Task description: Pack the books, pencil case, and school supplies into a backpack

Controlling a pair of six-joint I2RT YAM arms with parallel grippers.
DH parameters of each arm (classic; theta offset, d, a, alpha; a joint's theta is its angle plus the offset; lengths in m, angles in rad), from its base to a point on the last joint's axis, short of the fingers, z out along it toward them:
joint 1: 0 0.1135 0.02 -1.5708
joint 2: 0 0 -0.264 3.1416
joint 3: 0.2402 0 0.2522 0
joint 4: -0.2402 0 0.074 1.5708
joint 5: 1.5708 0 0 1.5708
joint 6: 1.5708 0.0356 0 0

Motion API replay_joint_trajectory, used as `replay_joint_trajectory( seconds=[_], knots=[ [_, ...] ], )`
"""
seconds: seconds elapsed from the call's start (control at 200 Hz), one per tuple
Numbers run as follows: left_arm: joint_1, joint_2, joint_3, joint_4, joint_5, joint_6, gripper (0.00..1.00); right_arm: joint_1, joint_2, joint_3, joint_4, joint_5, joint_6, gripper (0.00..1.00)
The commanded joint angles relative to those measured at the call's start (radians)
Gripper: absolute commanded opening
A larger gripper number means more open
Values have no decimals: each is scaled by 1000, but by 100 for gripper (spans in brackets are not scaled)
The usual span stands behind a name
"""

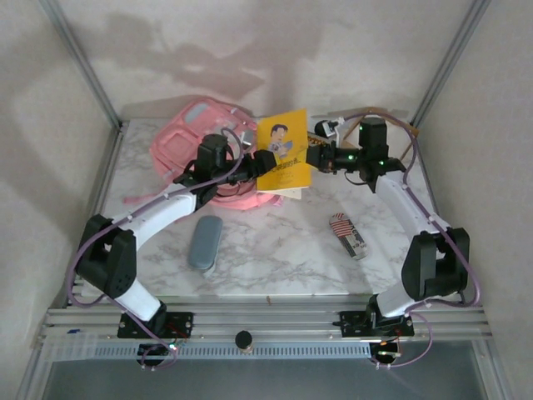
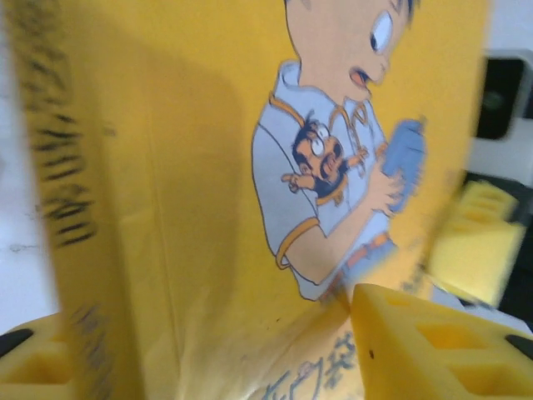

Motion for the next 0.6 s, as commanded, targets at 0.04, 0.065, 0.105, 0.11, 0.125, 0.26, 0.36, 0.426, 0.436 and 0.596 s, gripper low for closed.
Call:
replay_joint_trajectory(
  seconds=[0.04,0.065,0.105,0.11,0.125,0.26,0.36,0.426,0.436,0.596],
  knots=[
    [-29,-91,-13,105,85,-12,45,8,89,156,-204,41,-174,6],
    [-28,-98,-17,98,78,-7,43,9,100,170,-212,45,-176,5],
    [-28,-105,-22,92,66,-4,38,9,114,188,-226,54,-182,5],
    [-28,-106,-22,92,65,-4,37,8,114,191,-229,57,-183,5],
    [-28,-107,-25,92,64,-4,36,9,117,198,-236,65,-190,5],
    [-28,-114,-36,92,45,-7,24,9,137,244,-295,116,-223,5],
    [-28,-109,-34,92,29,-9,22,9,129,258,-305,145,-222,10],
    [-28,-102,-32,93,28,-13,17,9,116,259,-310,166,-220,12],
    [-28,-101,-32,97,27,-16,16,9,114,258,-310,166,-219,13],
    [-34,-111,-69,230,-46,-114,0,-1,52,203,-256,199,-158,41]
  ],
)
